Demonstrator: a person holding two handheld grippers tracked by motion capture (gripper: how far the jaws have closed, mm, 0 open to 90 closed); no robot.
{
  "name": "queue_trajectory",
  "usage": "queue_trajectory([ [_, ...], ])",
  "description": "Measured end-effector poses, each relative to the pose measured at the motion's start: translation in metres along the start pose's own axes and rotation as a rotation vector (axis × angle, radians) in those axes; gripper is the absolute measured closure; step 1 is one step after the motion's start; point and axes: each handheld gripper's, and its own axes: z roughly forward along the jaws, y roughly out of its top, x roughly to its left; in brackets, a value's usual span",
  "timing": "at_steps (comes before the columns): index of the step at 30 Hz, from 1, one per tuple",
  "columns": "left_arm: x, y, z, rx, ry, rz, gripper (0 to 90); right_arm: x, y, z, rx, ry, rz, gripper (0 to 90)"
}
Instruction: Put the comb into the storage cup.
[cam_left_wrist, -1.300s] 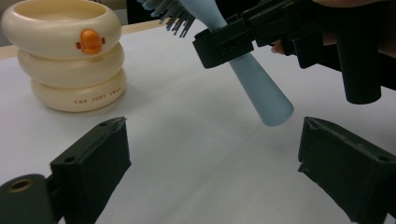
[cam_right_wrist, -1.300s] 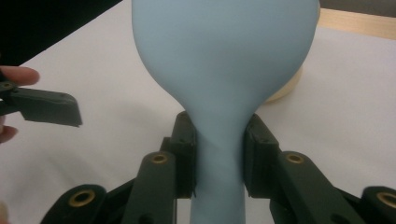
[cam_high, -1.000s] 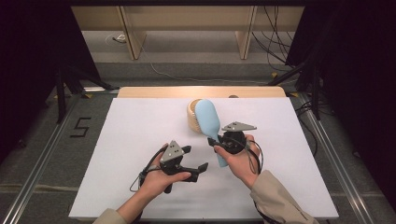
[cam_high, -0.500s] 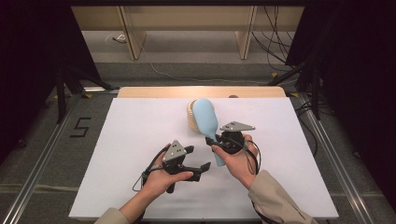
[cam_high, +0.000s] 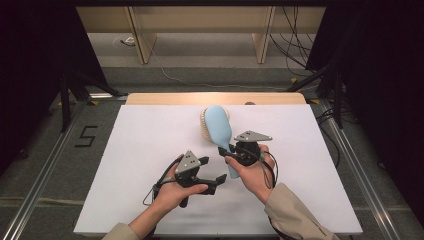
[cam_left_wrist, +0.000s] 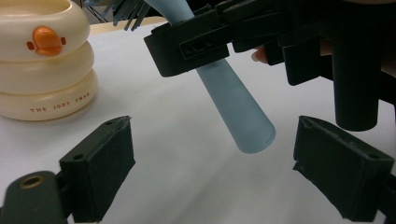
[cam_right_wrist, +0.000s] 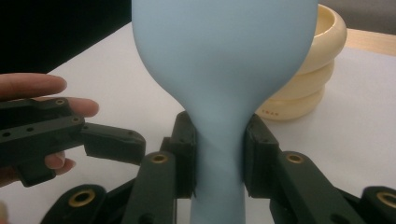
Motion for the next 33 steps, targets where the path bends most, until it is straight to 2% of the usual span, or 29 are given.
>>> queue_trajectory([
  [18, -0.004, -0.001, 0.007, 0.007, -0.006, -0.005, 14.2, 0.008, 0.000, 0.001, -0.021, 0.022, 0.001, 70.2],
  [33, -0.005, -0.004, 0.015, 0.003, -0.018, -0.026, 16.7, 0.015, -0.001, 0.002, -0.028, 0.040, -0.006, 70.1],
])
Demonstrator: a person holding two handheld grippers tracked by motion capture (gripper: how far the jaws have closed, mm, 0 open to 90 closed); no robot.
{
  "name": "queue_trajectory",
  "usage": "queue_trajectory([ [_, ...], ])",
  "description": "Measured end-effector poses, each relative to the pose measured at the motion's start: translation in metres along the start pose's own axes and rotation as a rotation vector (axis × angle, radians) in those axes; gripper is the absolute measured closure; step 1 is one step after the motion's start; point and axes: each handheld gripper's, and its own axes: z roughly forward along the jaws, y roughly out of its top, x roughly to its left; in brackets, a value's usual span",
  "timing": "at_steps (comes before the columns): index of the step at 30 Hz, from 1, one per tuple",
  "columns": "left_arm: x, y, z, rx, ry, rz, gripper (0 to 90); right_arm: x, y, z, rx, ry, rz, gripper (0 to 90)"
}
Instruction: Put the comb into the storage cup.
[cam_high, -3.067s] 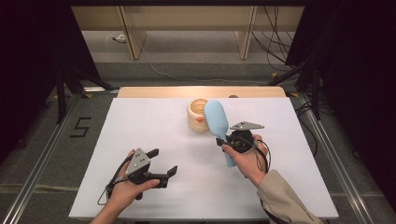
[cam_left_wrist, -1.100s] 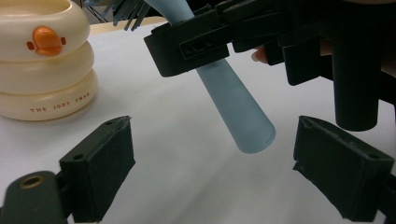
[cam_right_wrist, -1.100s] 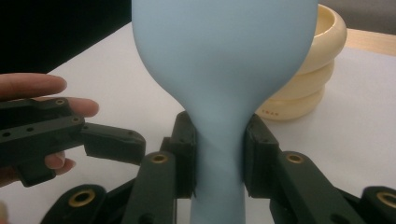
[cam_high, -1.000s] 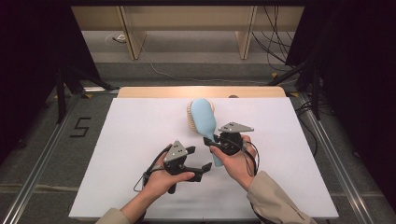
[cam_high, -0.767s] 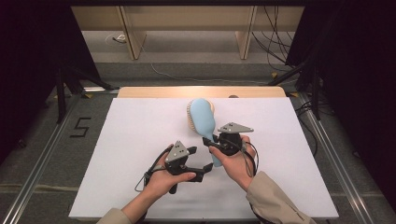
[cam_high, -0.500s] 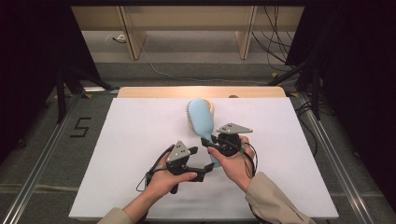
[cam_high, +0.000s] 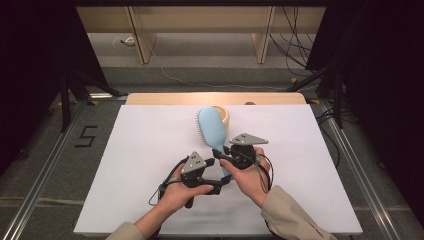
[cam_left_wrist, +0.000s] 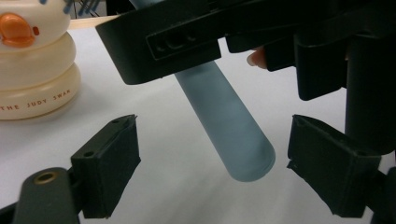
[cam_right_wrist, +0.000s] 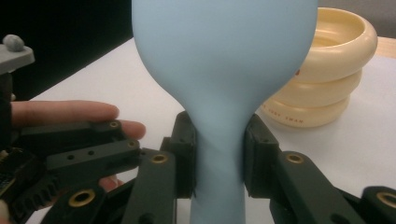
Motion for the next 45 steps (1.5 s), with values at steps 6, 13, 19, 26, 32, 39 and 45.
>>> queue_trajectory([
  [6, 0.0013, -0.0018, 0.0032, -0.008, -0.002, 0.003, 20.4, 0.0012, -0.0005, 0.0006, 0.003, 0.004, -0.003, 70.1],
  [13, 0.0002, -0.0035, 0.0070, -0.012, -0.015, -0.009, 23.9, 0.0029, -0.0015, 0.0016, 0.004, 0.006, -0.007, 70.2],
  [19, 0.0010, -0.0047, 0.0082, -0.025, -0.022, -0.009, 30.3, 0.0037, -0.0022, 0.0022, 0.005, 0.007, -0.012, 70.1],
  [26, 0.0015, -0.0056, 0.0090, -0.031, -0.033, -0.014, 35.6, 0.0047, -0.0027, 0.0025, 0.001, 0.007, -0.019, 70.1],
  [32, 0.0022, -0.0058, 0.0090, -0.050, -0.036, -0.031, 41.3, 0.0053, -0.0030, 0.0028, -0.003, 0.008, -0.021, 70.1],
  [39, 0.0033, -0.0055, 0.0085, -0.066, -0.046, -0.053, 48.4, 0.0053, -0.0031, 0.0027, -0.011, 0.007, -0.025, 70.2],
  [45, 0.0048, -0.0055, 0.0076, -0.082, -0.055, -0.090, 53.3, 0.0057, -0.0029, 0.0026, -0.018, 0.007, -0.027, 70.1],
])
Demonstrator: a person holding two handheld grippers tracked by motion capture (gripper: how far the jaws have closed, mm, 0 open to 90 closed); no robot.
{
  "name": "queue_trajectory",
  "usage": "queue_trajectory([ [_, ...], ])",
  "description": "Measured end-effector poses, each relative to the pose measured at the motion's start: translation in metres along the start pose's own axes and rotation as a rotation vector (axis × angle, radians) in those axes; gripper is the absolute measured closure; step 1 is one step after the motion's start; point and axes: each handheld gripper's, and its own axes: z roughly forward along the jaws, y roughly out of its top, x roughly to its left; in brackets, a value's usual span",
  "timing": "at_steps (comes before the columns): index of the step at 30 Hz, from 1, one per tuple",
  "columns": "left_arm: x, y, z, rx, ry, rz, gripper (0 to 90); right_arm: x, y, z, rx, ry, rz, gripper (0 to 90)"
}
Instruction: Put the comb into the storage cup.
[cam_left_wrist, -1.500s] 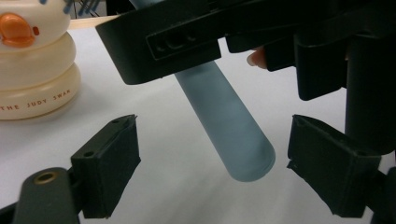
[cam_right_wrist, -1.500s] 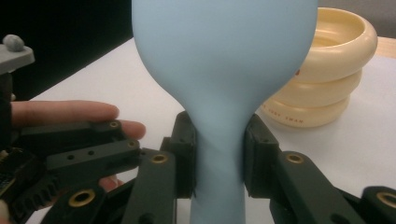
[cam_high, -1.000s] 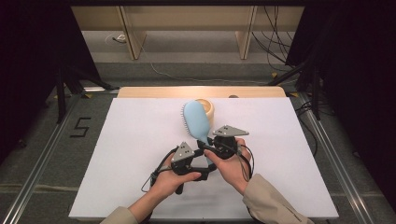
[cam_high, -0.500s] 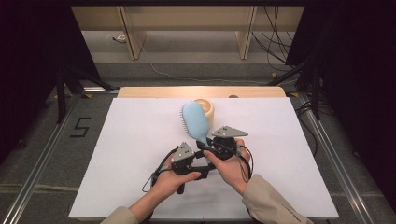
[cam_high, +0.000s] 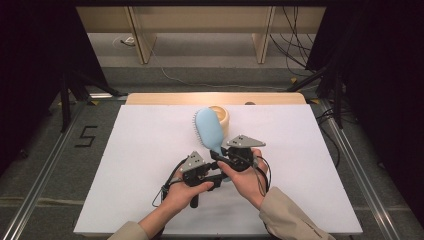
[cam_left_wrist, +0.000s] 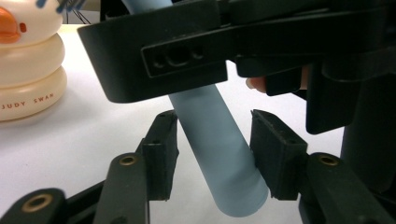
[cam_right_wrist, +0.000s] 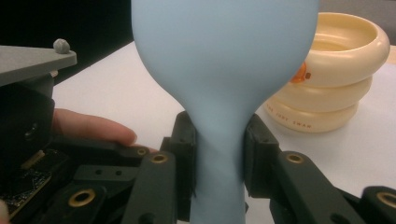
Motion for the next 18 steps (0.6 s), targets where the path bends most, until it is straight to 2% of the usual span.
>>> queue_trajectory([
  [5, 0.0009, -0.0004, -0.0003, -0.008, -0.005, -0.041, 58.0, 0.0000, 0.0000, -0.0001, -0.004, -0.002, -0.002, 70.1],
  [12, 0.0077, -0.0005, -0.0031, -0.035, -0.020, -0.166, 65.0, 0.0008, 0.0002, -0.0007, -0.020, 0.002, -0.005, 70.1],
  [18, 0.0092, -0.0011, -0.0042, -0.037, -0.024, -0.185, 66.1, 0.0015, -0.0002, -0.0001, -0.023, 0.006, -0.014, 69.9],
])
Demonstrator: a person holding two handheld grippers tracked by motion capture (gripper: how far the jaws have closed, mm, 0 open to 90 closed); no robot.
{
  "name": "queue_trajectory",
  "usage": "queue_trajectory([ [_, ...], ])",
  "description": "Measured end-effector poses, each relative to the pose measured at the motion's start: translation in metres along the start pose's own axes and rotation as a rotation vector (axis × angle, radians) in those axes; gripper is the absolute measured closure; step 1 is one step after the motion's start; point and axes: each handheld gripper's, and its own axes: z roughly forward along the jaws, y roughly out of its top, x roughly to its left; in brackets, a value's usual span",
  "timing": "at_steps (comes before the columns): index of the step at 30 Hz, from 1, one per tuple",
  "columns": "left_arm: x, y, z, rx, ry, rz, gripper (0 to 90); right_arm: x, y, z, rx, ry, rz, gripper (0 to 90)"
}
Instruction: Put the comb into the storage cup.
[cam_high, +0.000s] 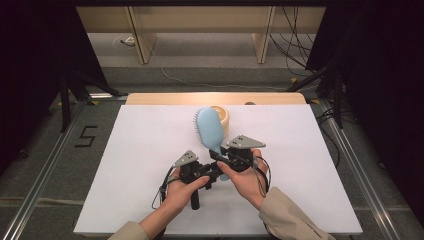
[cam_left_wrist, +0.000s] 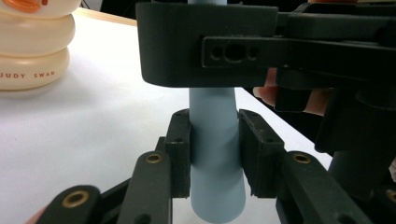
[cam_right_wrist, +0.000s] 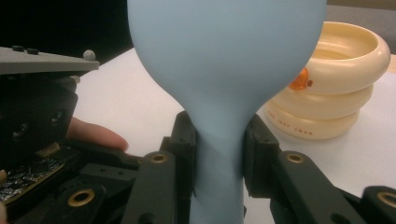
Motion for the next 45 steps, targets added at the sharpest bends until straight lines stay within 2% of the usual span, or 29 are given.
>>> queue_trajectory([
  [10, 0.001, 0.000, -0.001, 0.001, -0.008, -0.006, 66.2, -0.001, 0.001, 0.000, 0.004, 0.005, -0.004, 67.8],
  [18, 0.001, 0.000, -0.001, -0.014, -0.040, -0.026, 66.3, -0.002, 0.003, -0.001, -0.006, 0.011, -0.016, 61.9],
  [28, 0.001, 0.000, -0.002, -0.018, -0.045, -0.033, 66.4, -0.003, 0.004, -0.001, -0.012, 0.022, 0.001, 45.7],
  [34, 0.001, 0.000, -0.002, -0.020, -0.043, -0.031, 66.4, -0.004, 0.007, -0.003, -0.014, 0.012, -0.006, 31.9],
  [38, 0.001, 0.001, -0.002, -0.020, -0.038, -0.030, 66.4, -0.004, 0.008, -0.003, 0.010, 0.001, -0.019, 22.2],
  [45, 0.001, 0.001, -0.002, -0.019, -0.038, -0.026, 66.4, -0.007, 0.011, -0.006, 0.015, 0.003, -0.030, 14.6],
])
